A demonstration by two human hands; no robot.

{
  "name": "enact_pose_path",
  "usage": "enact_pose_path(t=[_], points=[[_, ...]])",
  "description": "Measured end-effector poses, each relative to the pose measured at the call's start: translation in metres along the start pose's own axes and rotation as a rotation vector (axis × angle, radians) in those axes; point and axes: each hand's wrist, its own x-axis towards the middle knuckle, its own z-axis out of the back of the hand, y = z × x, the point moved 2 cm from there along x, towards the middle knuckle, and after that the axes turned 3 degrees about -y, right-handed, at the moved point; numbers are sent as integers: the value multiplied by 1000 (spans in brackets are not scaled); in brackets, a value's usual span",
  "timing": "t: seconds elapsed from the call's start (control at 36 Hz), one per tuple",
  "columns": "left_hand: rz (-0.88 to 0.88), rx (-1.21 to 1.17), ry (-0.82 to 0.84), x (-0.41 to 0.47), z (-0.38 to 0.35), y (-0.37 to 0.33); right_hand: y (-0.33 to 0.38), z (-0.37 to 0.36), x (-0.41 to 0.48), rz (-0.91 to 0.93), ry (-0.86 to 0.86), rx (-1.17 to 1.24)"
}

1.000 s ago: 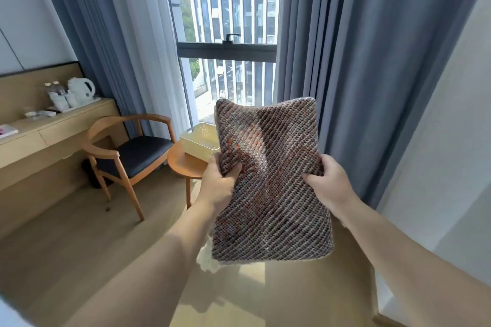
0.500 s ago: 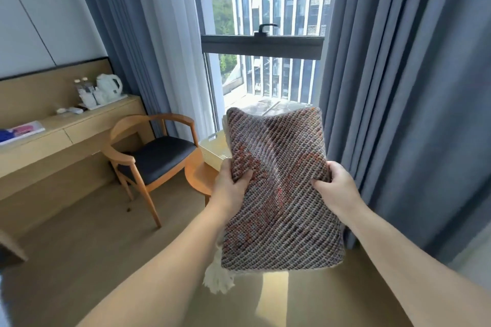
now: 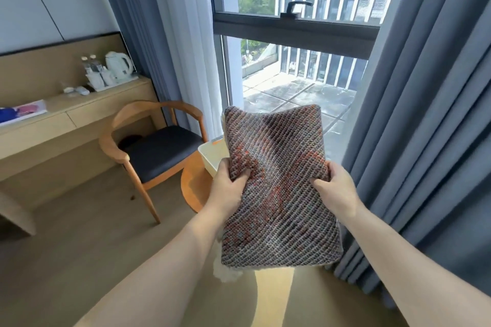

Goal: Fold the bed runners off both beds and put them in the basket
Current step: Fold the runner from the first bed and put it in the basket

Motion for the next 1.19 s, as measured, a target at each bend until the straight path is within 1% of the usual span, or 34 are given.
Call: enact_pose_path(t=[0.17, 0.33, 0.47, 0.61, 0.81, 0.94, 1.06, 1.14, 1.19], points=[[10, -2, 2, 76, -15, 20, 4, -18, 80, 7, -19, -35], [13, -42, -3, 179, -24, 43, 17, -49, 169, 16, -64, -44], [8, -54, 4, 260, -25, 44, 35, -78, 239, -5, -89, -29], [28, -49, -1, 331, -24, 52, 40, -105, 304, -15, -104, -62], [93, -8, -59, 405, -33, 83, 38, -138, 383, 7, -67, -140], [147, 8, -132, 448, -53, 110, 22, -158, 438, 4, 20, -146], [183, 5, -161, 484, -69, 126, 12, -169, 482, -16, 58, -159], [232, -25, -191, 496, -69, 144, 2, -184, 505, -40, 98, -134], [306, -23, -227, 492, -62, 166, -11, -201, 511, -56, 138, -161]])
